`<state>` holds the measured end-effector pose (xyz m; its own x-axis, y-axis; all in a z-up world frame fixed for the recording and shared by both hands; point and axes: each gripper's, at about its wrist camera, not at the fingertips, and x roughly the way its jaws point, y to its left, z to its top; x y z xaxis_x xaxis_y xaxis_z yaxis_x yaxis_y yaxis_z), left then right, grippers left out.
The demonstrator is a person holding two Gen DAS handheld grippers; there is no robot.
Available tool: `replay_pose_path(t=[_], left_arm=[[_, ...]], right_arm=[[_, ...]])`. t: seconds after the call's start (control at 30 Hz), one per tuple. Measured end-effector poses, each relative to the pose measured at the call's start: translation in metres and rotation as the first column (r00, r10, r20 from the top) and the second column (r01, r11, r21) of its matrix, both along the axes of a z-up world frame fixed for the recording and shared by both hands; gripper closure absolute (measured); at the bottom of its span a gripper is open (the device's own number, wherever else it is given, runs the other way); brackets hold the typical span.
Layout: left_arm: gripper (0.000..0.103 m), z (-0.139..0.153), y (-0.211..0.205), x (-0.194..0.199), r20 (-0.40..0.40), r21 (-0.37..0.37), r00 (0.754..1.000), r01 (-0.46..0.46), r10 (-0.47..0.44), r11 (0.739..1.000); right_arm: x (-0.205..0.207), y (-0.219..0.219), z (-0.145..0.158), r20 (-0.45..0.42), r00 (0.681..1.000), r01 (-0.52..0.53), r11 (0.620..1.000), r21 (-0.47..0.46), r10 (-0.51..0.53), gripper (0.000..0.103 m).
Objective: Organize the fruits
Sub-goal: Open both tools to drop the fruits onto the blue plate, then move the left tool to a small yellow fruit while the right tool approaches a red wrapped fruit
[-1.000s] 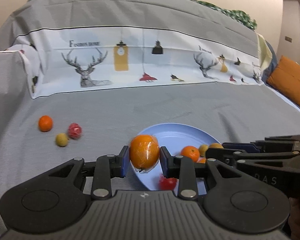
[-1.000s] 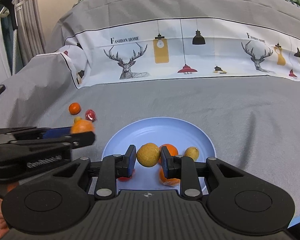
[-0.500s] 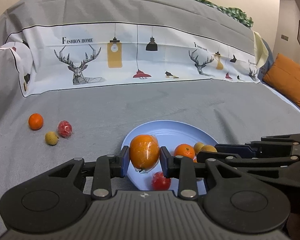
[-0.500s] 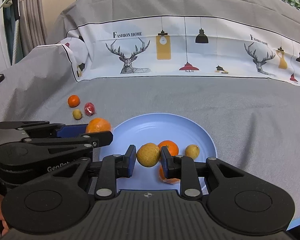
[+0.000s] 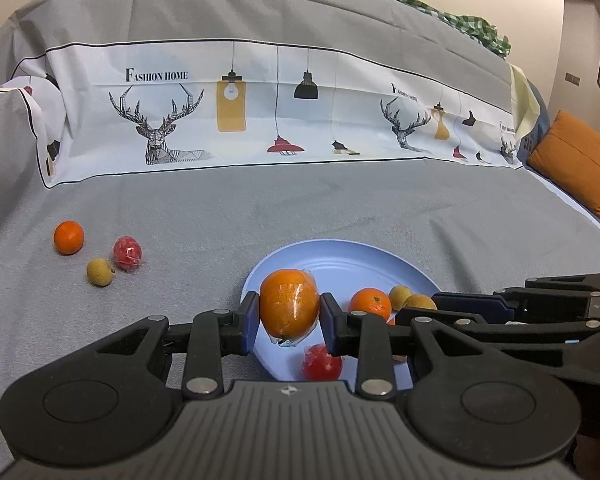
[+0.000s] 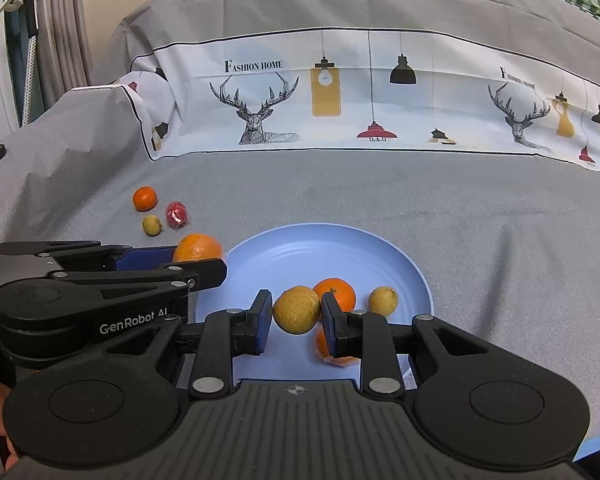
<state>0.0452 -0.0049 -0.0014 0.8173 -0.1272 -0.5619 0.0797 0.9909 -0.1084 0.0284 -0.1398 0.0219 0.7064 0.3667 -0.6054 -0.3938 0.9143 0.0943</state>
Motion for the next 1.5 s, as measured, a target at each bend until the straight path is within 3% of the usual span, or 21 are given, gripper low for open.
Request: replay_pose_path(t=[0.4, 0.5, 0.6, 1.5], left_arm=[[0.068, -0.0019, -0.0011, -0.0001, -0.007, -0.014, 1.0, 0.0, 0.0, 1.0], [0.063, -0.0031, 0.0008, 0.0018, -0.018, -0.021, 1.0, -0.009, 0.009, 1.0], [0.062, -0.0029, 0.003, 0.0017, -0.016, -0.032, 1.0, -0.016, 0.015, 0.999], [0.062, 0.0004, 0.0074, -0.0006, -0.015, -0.026, 0.999, -0.033, 0.033, 0.999]], right_arm=[[0.001, 0.0013, -0.001, -0.007, 1.0, -0.005, 1.0, -0.011, 0.005, 0.075], [0.0025, 0.0017, -0.0036, -0.026, 1.0, -0.005, 1.0, -0.019, 0.005, 0.074], [0.0044, 0.0015, -0.006, -0.04, 0.999, 0.006, 0.999, -0.031, -0.007, 0.064], [0.0044, -0.0019, -0.0053, -0.037, 0.999, 0.039, 0.999, -0.026, -0.04, 0.062]])
